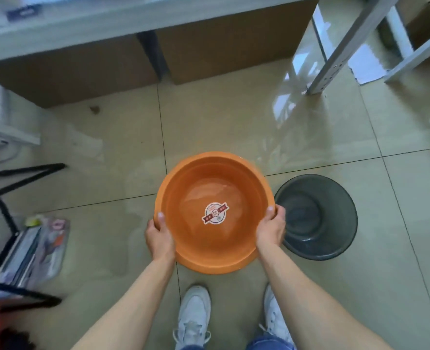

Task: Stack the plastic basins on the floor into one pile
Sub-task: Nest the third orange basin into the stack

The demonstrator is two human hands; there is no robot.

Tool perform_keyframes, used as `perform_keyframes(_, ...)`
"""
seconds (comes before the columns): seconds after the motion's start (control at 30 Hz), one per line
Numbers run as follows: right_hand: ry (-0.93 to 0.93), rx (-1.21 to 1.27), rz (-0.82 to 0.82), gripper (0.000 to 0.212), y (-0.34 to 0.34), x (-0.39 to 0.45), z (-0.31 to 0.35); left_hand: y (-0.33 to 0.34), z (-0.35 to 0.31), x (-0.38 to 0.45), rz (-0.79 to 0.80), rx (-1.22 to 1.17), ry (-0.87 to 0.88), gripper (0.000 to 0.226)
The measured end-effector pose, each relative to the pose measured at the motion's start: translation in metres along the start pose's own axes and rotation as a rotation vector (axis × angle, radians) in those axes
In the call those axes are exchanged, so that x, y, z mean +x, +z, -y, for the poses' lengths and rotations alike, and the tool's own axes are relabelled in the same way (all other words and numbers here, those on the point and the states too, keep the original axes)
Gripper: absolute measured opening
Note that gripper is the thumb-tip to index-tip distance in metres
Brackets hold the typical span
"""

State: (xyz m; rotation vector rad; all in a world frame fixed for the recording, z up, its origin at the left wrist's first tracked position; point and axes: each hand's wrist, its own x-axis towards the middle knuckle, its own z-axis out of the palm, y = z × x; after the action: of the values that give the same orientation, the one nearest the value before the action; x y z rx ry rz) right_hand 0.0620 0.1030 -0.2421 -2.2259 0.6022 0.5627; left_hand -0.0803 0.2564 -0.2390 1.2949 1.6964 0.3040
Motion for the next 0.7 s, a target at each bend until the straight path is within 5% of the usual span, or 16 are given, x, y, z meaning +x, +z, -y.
perform_keyframes(0.2, 0.041, 0.0, -0.03, 0.031, 0.021, 0.011, -0.016, 0.014, 0.025, 0.022, 0.002, -0.02, -0.072, 0.03)
perform_keyframes(0.4, 0.027, -0.152, -0.074, 0.034, 0.025, 0.017, -0.025, 0.023, 0.034, 0.033, -0.061, 0.211, -0.12, 0.036)
perform_keyframes(0.53, 0.075, -0.118, -0.102, 0.039, 0.012, 0.018, -0.026, 0.028, 0.012, 0.01, -0.129, 0.225, 0.046, 0.045)
perform_keyframes(0.7, 0.148, 0.072, -0.135, 0.034, -0.016, 0.042, -0.034, 0.075, -0.023, -0.053, 0.278, 0.115, 0.195, 0.031)
